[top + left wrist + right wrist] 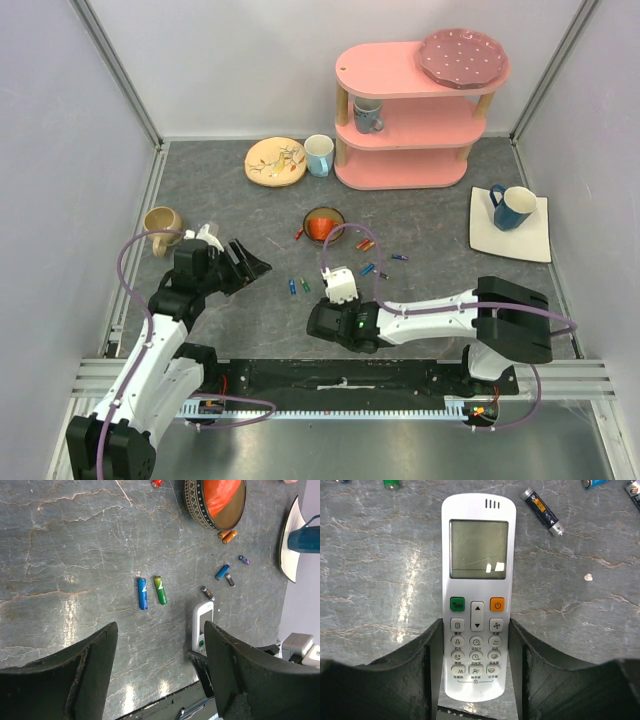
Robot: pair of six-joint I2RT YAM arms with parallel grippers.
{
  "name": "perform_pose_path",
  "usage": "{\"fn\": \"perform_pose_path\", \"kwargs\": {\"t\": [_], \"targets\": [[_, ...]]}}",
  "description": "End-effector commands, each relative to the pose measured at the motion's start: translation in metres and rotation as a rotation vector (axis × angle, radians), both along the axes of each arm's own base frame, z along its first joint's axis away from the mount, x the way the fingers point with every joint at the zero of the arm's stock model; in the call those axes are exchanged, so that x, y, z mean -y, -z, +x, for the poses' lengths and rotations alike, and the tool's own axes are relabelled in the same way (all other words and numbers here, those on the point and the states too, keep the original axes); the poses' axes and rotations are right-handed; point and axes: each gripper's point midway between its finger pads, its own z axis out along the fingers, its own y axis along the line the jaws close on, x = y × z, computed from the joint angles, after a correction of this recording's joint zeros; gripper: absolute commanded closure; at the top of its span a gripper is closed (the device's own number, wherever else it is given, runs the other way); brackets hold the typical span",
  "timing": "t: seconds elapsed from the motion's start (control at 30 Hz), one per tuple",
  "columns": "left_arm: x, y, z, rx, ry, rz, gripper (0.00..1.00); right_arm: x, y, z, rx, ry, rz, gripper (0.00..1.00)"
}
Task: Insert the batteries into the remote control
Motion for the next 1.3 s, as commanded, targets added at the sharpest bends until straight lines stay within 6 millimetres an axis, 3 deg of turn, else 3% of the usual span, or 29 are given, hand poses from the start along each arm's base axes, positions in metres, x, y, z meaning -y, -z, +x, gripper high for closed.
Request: {"fn": "perform_pose_path", "kwargs": {"t": [0.0, 0.4, 0.53, 0.6, 0.63, 0.73, 0.87, 1.03, 1.07, 1.13, 1.17, 1.23, 1.27], "targets": [[-0.001, -0.007, 0.002, 0.027, -0.028, -0.018, 0.25, -0.023, -0.019, 0.017, 0.047, 0.072, 0.095, 0.72], [-0.001, -0.003, 0.003, 0.016, -0.038, -0.017, 0.25, -0.037, -0.002, 0.027, -0.032, 0.065, 0.106, 0.52], [-0.002, -0.003, 0.004, 0.02, -0.04, -0.015, 0.26, -0.041, -0.003, 0.028, -0.037, 0.054, 0.104, 0.4], [-0.002, -0.003, 0.004, 0.021, -0.041, -0.012, 0.25, -0.041, -0.006, 0.028, -0.034, 0.05, 0.11, 0.31], [-0.003, -0.002, 0.004, 0.017, -0.043, -0.009, 0.24, -0.042, -0.008, 0.028, -0.034, 0.039, 0.112, 0.2], [-0.008, -0.001, 0.006, 0.009, -0.07, 0.016, 0.16, -0.042, -0.021, 0.027, -0.015, 0.026, 0.128, 0.02], [-0.017, -0.004, 0.011, 0.013, -0.115, 0.056, 0.01, -0.036, -0.052, 0.022, 0.033, 0.015, 0.176, 0.02], [-0.007, -0.013, 0.016, 0.052, -0.09, 0.07, 0.01, -0.004, -0.095, 0.025, 0.189, 0.029, 0.15, 0.02], [0.004, -0.013, 0.014, 0.054, -0.067, 0.082, 0.02, 0.001, -0.108, 0.027, 0.216, 0.04, 0.187, 0.02], [0.019, -0.015, 0.013, 0.079, -0.047, 0.092, 0.04, 0.022, -0.104, 0.03, 0.254, 0.073, 0.17, 0.02], [0.033, -0.014, 0.008, 0.089, -0.032, 0.112, 0.04, 0.036, -0.114, 0.035, 0.298, 0.13, 0.199, 0.02], [0.05, -0.009, 0.003, 0.069, -0.016, 0.142, 0.03, 0.057, -0.107, 0.036, 0.327, 0.203, 0.233, 0.02], [0.063, -0.014, -0.001, 0.089, 0.005, 0.165, 0.02, 0.067, -0.118, 0.039, 0.361, 0.242, 0.285, 0.02]]}}
